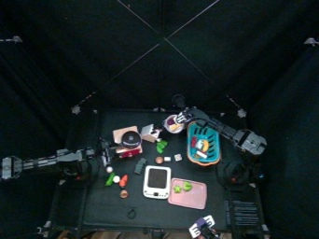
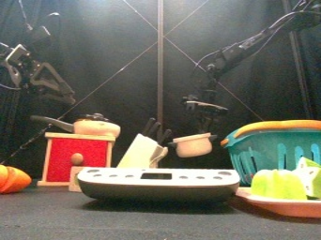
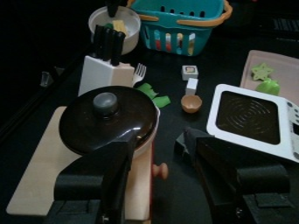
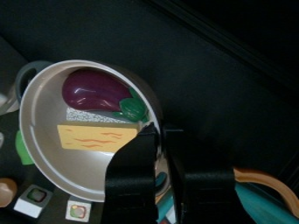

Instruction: Place pot on stove

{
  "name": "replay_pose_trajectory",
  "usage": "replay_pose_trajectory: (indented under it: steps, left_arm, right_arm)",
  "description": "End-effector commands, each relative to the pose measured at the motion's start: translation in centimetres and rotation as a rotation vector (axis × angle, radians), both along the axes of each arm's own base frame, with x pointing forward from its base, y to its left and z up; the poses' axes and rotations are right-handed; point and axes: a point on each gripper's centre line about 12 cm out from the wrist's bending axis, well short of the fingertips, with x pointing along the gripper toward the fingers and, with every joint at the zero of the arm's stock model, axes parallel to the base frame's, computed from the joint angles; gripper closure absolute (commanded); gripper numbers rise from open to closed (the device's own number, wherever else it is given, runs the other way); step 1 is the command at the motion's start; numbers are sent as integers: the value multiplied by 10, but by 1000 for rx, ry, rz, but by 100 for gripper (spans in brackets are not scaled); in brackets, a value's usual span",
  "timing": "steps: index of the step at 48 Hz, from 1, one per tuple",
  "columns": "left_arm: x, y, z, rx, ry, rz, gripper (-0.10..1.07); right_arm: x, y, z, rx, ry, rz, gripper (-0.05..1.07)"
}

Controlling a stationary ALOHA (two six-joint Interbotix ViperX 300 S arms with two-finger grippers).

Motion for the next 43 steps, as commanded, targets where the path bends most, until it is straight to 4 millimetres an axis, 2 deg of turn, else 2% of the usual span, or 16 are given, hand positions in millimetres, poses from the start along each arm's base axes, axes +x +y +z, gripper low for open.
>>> replay_pose_trajectory:
  steps: [1, 9, 17, 31, 43]
  left_arm:
    - [2, 1, 4, 5, -10, 1, 12]
    - [2, 1, 4, 5, -10, 1, 12]
    - [2, 1, 4, 5, -11, 1, 12]
    - [2, 1, 4, 5, -10, 1, 12]
    - [2, 1, 4, 4, -12, 1, 12]
  right_arm:
    - [-5, 8, 29, -33, -49, -3, 69]
    - [-8, 20, 32, -15, -35, 10, 69]
    - [-1, 42, 37, 3, -40, 53, 69]
    - [21, 99, 41, 51, -86, 171, 69]
    - [39, 150, 34, 105, -184, 254, 69]
